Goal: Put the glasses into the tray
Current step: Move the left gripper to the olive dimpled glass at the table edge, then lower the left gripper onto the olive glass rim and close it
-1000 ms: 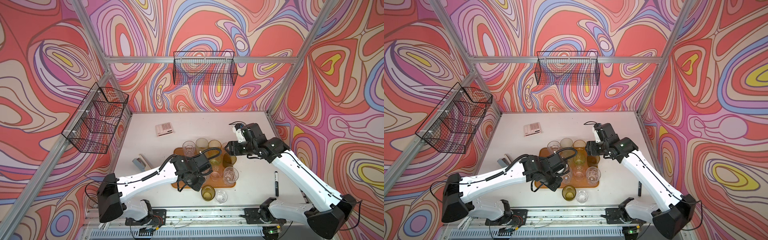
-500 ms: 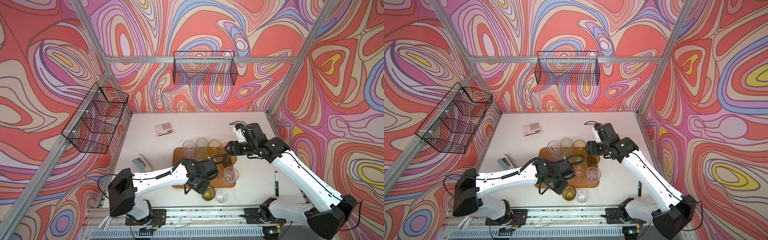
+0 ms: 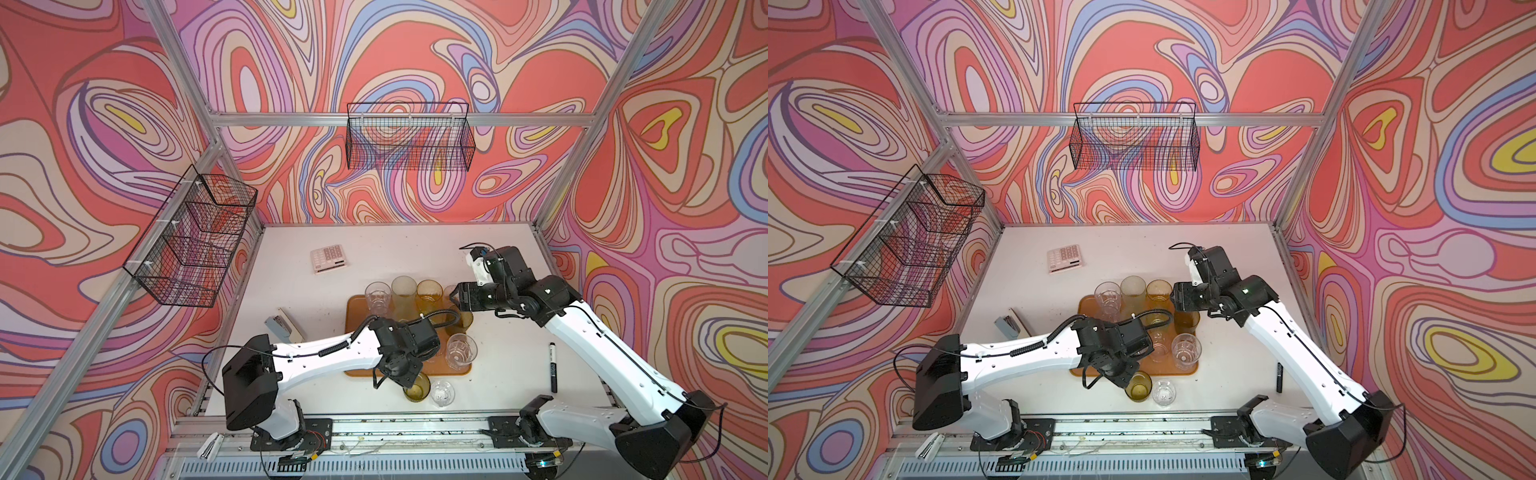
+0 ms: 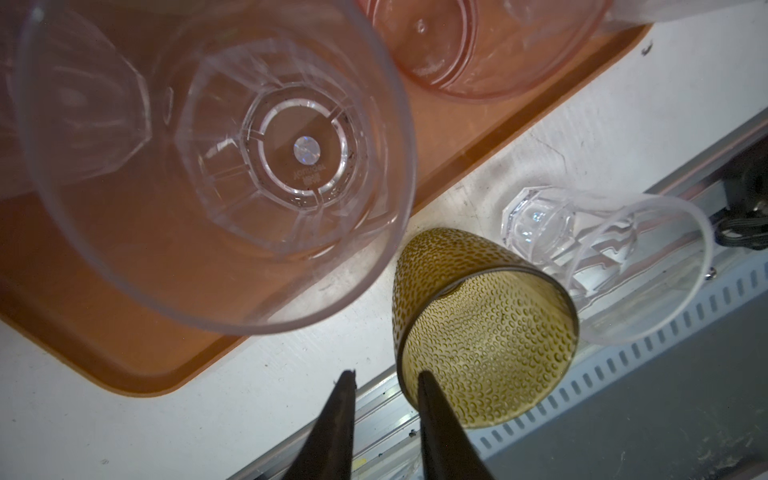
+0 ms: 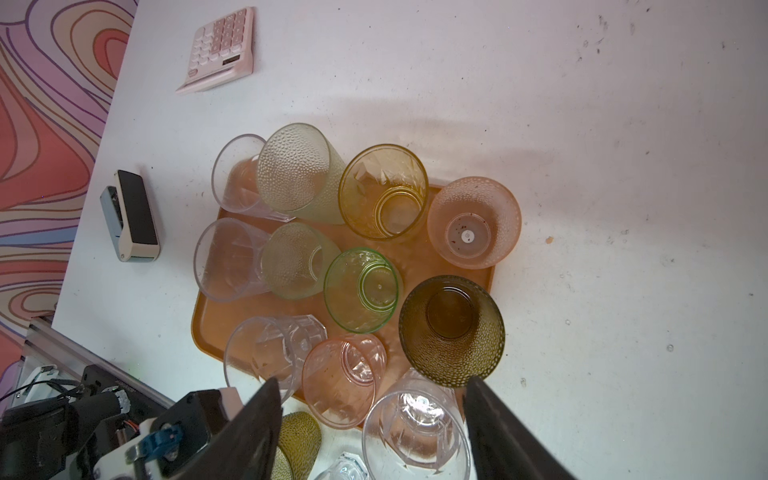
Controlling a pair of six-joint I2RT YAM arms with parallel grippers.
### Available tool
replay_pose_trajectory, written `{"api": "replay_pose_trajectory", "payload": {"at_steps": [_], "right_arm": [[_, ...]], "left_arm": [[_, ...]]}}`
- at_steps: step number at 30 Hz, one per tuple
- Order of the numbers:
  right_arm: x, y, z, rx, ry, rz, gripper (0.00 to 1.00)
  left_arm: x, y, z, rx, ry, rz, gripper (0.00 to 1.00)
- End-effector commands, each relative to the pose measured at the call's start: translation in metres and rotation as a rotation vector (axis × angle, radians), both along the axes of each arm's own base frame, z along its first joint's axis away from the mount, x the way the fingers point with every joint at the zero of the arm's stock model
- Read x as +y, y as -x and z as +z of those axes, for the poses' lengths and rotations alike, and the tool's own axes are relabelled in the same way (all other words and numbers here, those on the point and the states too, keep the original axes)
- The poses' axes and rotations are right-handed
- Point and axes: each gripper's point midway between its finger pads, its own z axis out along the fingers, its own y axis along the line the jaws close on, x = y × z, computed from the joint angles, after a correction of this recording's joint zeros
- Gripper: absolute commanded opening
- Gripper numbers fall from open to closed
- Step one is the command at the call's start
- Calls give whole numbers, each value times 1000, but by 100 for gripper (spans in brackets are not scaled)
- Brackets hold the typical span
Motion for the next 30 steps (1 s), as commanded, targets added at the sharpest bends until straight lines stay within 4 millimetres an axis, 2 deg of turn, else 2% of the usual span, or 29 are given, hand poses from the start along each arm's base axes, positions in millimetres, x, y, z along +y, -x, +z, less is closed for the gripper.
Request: {"api": "replay_pose_trajectory", "payload": {"at_steps": [1,10,30], "right_arm": [[-3,2,1,-7,6,1,71],[-4,1,0,-6,7,-1,71],[-4,3,-1,-6,8,2,71]], "left_arm": [[-10,2,1,8,16,0,30],[-10,4,-9,22,1,7,30],[-1,6,-25,37,-46,29,19]]}}
